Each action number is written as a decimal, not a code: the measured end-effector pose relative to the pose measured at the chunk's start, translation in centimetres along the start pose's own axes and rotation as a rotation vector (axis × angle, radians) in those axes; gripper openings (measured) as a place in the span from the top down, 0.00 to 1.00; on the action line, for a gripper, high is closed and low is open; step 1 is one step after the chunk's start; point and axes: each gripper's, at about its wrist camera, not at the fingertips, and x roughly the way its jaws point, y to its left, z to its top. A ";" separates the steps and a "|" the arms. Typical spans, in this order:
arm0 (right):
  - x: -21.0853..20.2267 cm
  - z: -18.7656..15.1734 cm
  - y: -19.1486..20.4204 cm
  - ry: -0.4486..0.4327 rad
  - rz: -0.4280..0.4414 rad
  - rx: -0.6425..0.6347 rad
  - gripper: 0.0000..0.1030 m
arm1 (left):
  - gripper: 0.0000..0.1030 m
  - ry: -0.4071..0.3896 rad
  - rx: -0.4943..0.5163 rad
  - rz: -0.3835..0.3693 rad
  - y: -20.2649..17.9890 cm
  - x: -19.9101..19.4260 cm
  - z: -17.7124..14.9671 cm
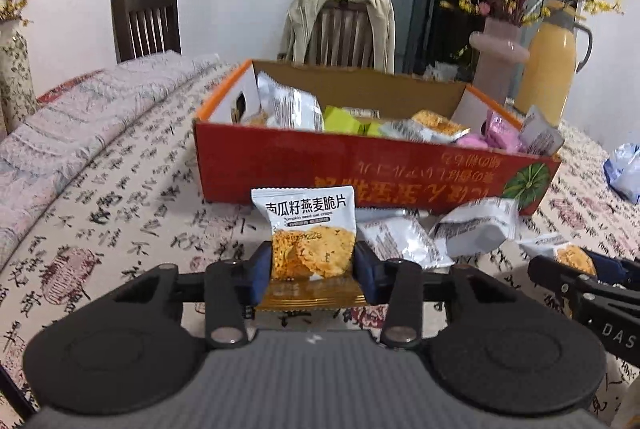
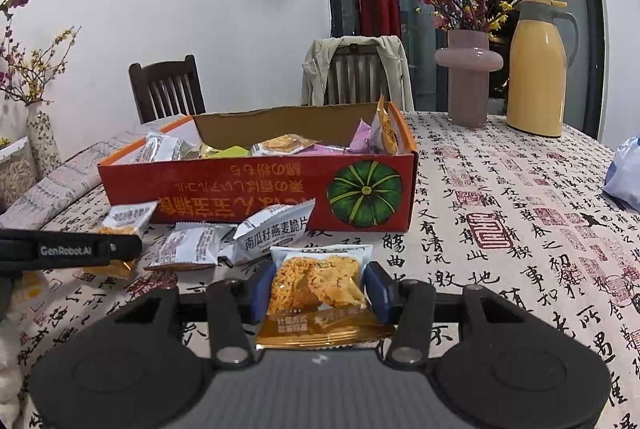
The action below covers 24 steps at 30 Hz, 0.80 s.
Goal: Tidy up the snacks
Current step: 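Carry both cookie packets over the box and open both tools to drop them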
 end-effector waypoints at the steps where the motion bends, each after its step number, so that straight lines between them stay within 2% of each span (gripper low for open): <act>1: -0.1 0.0 0.0 -0.005 -0.004 0.000 0.53 | 0.57 -0.009 0.001 -0.002 0.0 -0.3 0.1; 6: -1.2 0.5 0.1 -0.018 -0.005 0.003 0.53 | 0.57 -0.049 0.007 -0.015 -0.2 -2.4 1.1; 13: -3.0 3.9 0.2 -0.101 -0.008 -0.001 0.53 | 0.57 -0.135 0.033 -0.030 -0.9 -4.9 4.1; 24: -1.1 10.1 0.8 -0.176 -0.035 -0.034 0.53 | 0.57 -0.171 0.046 -0.006 -1.9 -3.5 10.0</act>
